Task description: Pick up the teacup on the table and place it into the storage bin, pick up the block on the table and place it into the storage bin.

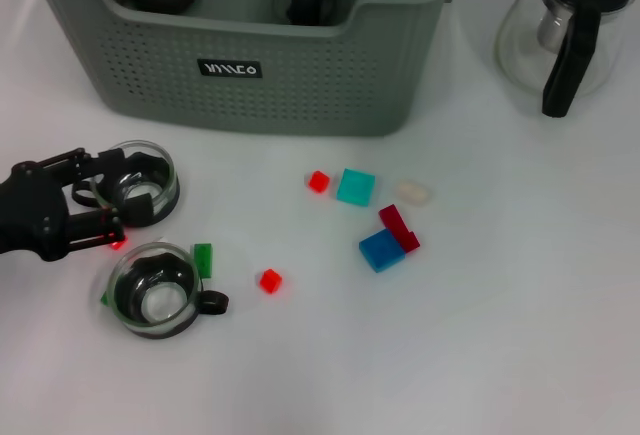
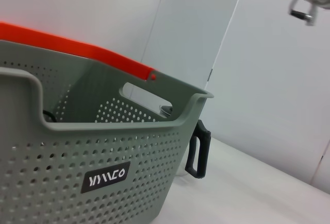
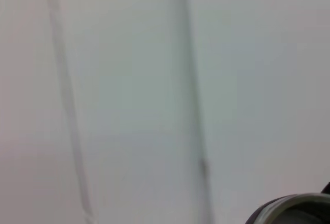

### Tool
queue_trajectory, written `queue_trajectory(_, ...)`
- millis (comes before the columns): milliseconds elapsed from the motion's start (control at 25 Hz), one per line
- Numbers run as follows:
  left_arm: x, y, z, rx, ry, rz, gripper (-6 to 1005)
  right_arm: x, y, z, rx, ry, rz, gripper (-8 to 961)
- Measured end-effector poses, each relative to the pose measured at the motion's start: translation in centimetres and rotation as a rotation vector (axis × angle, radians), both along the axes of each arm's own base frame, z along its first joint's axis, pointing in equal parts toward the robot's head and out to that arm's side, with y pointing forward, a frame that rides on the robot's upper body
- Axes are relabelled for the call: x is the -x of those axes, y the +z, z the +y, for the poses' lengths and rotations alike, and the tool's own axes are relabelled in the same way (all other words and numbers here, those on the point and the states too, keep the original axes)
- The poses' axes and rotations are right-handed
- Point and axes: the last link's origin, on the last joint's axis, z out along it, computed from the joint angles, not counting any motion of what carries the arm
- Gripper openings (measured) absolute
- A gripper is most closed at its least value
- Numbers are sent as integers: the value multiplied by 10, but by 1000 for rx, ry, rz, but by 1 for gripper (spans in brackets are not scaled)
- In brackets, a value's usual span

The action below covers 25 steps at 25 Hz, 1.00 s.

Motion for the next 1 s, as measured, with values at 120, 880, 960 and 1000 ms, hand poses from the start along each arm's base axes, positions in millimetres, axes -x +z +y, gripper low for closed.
queue_trajectory(120, 0, -1, 0, 0, 1, -2, 827, 17, -27, 22, -22, -76, -185, 56)
queue_trajectory(880, -2, -7, 1, 0, 8, -11, 827, 5, -120, 54, -166, -142, -631, 56)
queue_trajectory(960, -2, -7, 1, 0, 7, -11, 826, 2, -121, 54, -163, -147, -635, 56)
queue_trajectory(1000, -2, -7, 0, 0, 7, -11, 826, 0, -121, 54, -161, -151, -640, 56)
